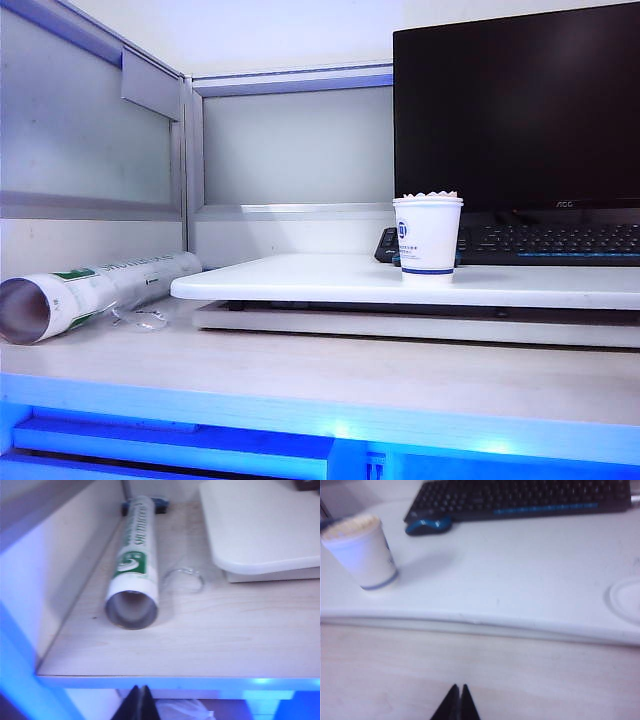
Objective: Pick up the badminton from the table and put it into the white paper cup.
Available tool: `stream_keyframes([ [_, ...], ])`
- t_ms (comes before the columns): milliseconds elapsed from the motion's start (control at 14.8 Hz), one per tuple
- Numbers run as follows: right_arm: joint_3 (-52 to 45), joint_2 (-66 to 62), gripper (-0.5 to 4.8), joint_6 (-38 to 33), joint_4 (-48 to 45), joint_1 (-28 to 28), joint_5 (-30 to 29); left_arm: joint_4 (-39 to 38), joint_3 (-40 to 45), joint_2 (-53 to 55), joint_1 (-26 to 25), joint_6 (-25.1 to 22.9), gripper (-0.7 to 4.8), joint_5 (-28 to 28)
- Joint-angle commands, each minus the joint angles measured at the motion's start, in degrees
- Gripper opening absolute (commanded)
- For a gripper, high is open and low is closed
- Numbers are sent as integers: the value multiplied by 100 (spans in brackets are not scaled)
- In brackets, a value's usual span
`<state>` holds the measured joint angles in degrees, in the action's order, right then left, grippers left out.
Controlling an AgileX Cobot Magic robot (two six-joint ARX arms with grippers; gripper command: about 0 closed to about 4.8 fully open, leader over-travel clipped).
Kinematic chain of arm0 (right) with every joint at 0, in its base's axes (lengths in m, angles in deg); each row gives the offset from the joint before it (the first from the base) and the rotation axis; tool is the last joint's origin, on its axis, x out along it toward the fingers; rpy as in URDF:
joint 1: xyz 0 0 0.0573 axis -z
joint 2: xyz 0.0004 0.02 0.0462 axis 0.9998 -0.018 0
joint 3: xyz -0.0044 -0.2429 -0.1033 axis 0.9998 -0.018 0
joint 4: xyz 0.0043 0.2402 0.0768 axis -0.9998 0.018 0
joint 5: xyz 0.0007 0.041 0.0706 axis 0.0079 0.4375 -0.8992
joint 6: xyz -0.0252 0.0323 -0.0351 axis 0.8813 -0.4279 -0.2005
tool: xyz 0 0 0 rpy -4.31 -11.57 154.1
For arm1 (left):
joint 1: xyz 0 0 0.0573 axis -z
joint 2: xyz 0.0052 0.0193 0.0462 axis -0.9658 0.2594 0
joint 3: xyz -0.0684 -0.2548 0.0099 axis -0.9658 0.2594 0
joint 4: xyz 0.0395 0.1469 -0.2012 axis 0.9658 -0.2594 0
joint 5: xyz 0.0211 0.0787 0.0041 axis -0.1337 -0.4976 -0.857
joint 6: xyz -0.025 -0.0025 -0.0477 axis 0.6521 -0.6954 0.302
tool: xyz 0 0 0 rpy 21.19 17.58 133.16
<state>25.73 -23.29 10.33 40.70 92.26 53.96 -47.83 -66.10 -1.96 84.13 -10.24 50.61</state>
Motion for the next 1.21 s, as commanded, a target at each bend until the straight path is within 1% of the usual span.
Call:
stream_keyframes([
  [67,-190,17,-8,153,-96,-2,13,-37,42,2,-2,-247,-5,-188],
  [202,-319,17,-8,229,-101,2,11,-11,48,2,-2,-435,-5,-238],
  [337,-374,17,-8,304,-109,-2,4,87,79,2,-7,-496,-5,-256],
  [471,-378,17,-8,304,-125,2,13,197,114,2,-7,-481,-5,-297],
  [1212,-376,17,-7,297,-120,0,-11,197,111,2,0,-483,-4,-271],
])
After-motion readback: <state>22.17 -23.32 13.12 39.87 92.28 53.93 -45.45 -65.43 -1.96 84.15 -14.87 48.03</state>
